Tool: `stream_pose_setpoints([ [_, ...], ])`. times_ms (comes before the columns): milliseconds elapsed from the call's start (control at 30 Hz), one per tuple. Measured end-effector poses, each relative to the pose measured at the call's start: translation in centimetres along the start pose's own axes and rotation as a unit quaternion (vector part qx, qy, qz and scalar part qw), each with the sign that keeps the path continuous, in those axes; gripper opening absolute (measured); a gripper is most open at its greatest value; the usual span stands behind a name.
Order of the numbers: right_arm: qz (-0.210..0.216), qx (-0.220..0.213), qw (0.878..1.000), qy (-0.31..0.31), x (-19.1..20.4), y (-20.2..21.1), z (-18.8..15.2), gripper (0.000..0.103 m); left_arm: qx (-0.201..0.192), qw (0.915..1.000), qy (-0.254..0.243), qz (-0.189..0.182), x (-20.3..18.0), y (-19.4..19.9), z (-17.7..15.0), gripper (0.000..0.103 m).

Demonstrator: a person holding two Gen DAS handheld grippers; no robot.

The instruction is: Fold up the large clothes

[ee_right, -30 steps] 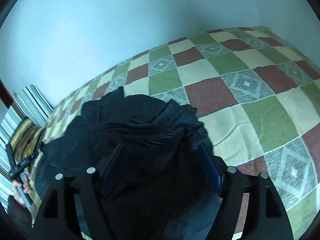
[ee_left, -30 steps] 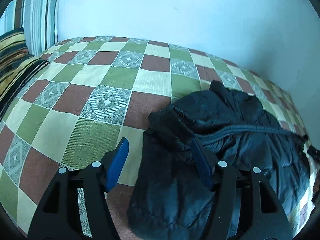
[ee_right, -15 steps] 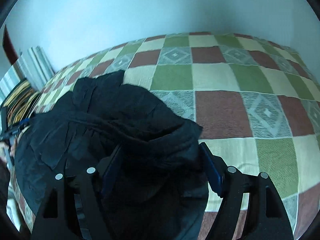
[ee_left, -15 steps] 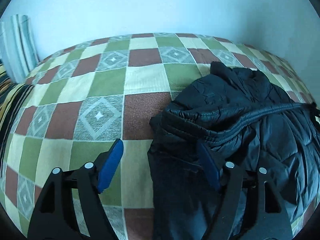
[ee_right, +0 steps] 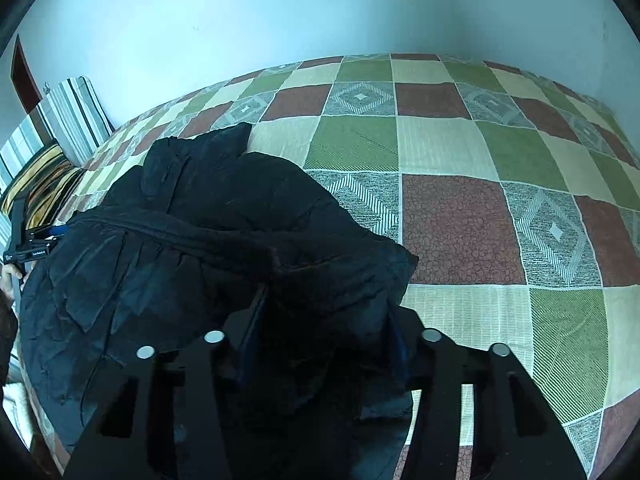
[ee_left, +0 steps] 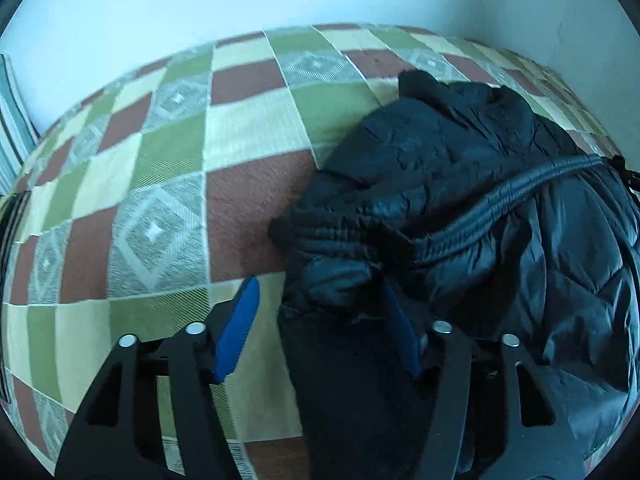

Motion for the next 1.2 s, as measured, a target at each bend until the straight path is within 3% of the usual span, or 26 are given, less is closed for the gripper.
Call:
stream_pose_setpoints([
  [33, -0.004, -0.004, 1.0, 0.001, 0.1, 0.2, 0.0, 0.042, 0.004, 0.9999, 0.001, -0.011, -0.2, -0.1, -0.1, 0.047],
  [100, -0.007, -0.011, 1.0, 0.001, 0.3, 0.4, 0.1, 0.035, 0.006, 0.9999, 0.0, -0.013, -0.4, -0.1, -0.2, 0.042],
  [267, -0.034, -0.028, 0.999, 0.016, 1.3, 1.5, 0.3, 0.023, -0.011, 0.9998, -0.006, 0.017, -0.7, 0.5, -0.3, 0.013],
  [333, -0.049, -0.038, 0.998, 0.024, 1.8, 2.4, 0.4, 0.021, -0.031, 0.9989, -0.008, 0.033, -0.9, 1.5, -0.4, 0.009],
  [567, -0.079, -0.087, 0.992, 0.04, 3.0, 5.7, 1.5, 0.019, -0.102, 0.9911, -0.023, 0.082, -1.9, 5.5, 0.2, 0.007],
  [800, -0.108, -0.137, 0.984, 0.038, 2.1, 7.5, 6.2, 0.018, -0.162, 0.9813, -0.011, 0.103, -2.5, 8.7, 4.7, 0.007],
  [1000, -0.128, -0.134, 0.983, 0.013, -0.3, 4.6, 10.0, 0.018, -0.171, 0.9765, 0.019, 0.131, -2.6, 6.6, 9.6, 0.007],
  [1200, -0.138, -0.083, 0.987, -0.003, -2.4, -1.8, 10.7, 0.018, -0.144, 0.9744, 0.019, 0.172, -2.3, 1.2, 11.4, 0.007],
])
Point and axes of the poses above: each gripper's, at about its wrist camera, not at the fingertips, and y roughly against the way its jaws point, x to its left, z to its top, the point moved 6 cm from there along -y, roughly the way its jaws point, and after that the axes turned 14 degrees about y, right-handed, at the moved point
